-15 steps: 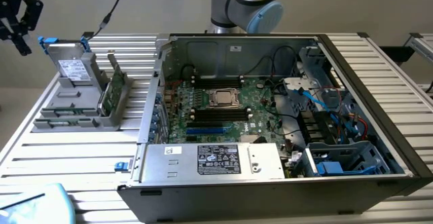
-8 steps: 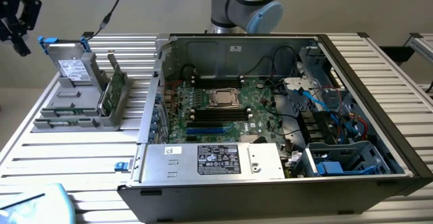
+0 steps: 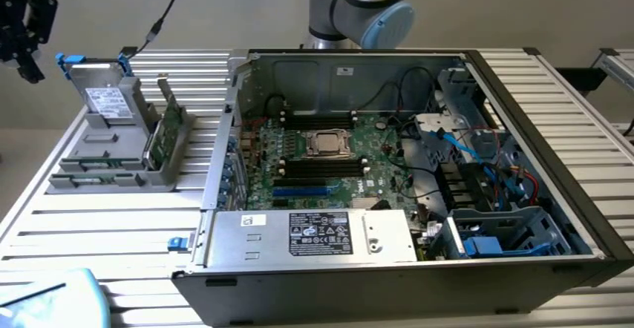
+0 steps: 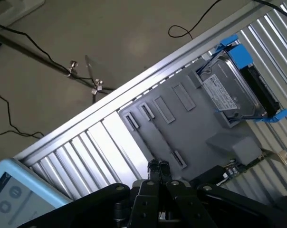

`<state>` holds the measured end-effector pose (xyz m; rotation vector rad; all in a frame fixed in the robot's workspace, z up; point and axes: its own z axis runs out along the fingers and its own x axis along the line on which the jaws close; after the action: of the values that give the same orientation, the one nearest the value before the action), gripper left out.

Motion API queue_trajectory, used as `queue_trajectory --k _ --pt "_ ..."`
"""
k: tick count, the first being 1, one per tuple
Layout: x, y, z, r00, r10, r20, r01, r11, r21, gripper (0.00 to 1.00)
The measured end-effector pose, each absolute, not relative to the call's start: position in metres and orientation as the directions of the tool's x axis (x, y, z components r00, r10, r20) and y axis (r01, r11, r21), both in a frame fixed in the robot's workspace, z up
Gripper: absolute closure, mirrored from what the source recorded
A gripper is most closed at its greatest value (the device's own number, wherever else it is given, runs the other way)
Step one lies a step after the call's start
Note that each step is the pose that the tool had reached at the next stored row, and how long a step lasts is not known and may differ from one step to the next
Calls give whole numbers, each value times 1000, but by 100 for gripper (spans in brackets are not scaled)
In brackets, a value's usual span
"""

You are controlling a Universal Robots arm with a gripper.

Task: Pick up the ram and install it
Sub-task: 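Pick up the ram and move it above insertion slot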

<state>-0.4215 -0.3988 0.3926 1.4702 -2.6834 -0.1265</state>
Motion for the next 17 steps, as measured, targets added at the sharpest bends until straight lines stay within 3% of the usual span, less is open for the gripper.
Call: queue_trajectory --k 17 --pt "-421 -399 393 -322 -947 20 -942 322 90 90"
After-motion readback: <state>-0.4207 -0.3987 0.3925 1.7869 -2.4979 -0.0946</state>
